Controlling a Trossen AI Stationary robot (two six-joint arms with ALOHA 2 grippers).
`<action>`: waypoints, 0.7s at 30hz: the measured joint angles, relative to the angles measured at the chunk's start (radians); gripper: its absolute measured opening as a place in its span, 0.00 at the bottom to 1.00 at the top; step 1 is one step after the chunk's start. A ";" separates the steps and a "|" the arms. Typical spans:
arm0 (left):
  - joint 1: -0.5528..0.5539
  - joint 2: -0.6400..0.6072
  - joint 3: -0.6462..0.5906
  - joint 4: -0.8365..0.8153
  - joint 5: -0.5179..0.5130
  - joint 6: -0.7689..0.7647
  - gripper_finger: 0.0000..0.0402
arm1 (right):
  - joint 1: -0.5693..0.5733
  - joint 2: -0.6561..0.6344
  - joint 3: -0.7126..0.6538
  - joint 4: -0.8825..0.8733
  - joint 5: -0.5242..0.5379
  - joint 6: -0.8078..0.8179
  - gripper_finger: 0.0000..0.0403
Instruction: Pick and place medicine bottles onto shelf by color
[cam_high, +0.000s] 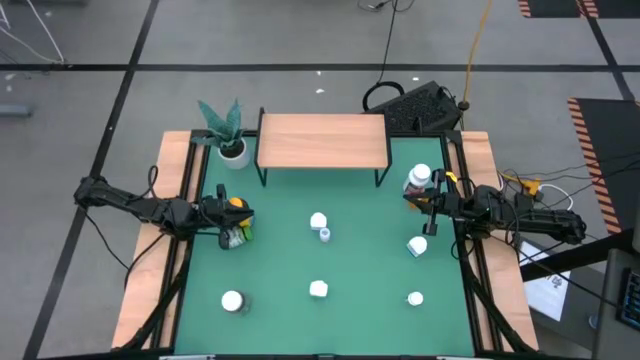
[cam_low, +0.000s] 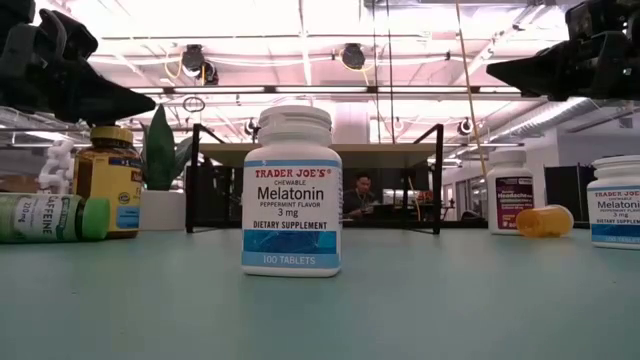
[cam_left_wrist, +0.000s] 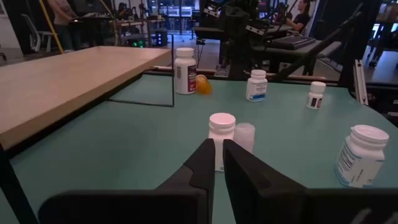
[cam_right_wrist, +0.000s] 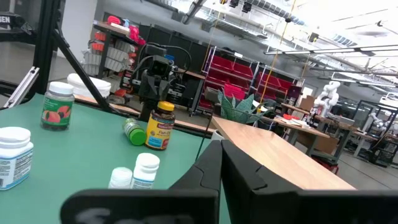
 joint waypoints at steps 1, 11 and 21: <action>0.000 0.000 0.000 0.000 0.000 0.000 0.09 | 0.000 0.000 0.000 0.000 0.000 0.000 0.00; 0.000 0.000 0.000 0.000 0.000 0.000 0.09 | 0.000 0.000 0.000 0.000 0.000 0.000 0.00; 0.000 0.000 0.000 0.000 0.000 0.000 0.09 | 0.000 0.000 0.000 0.011 -0.004 -0.044 0.00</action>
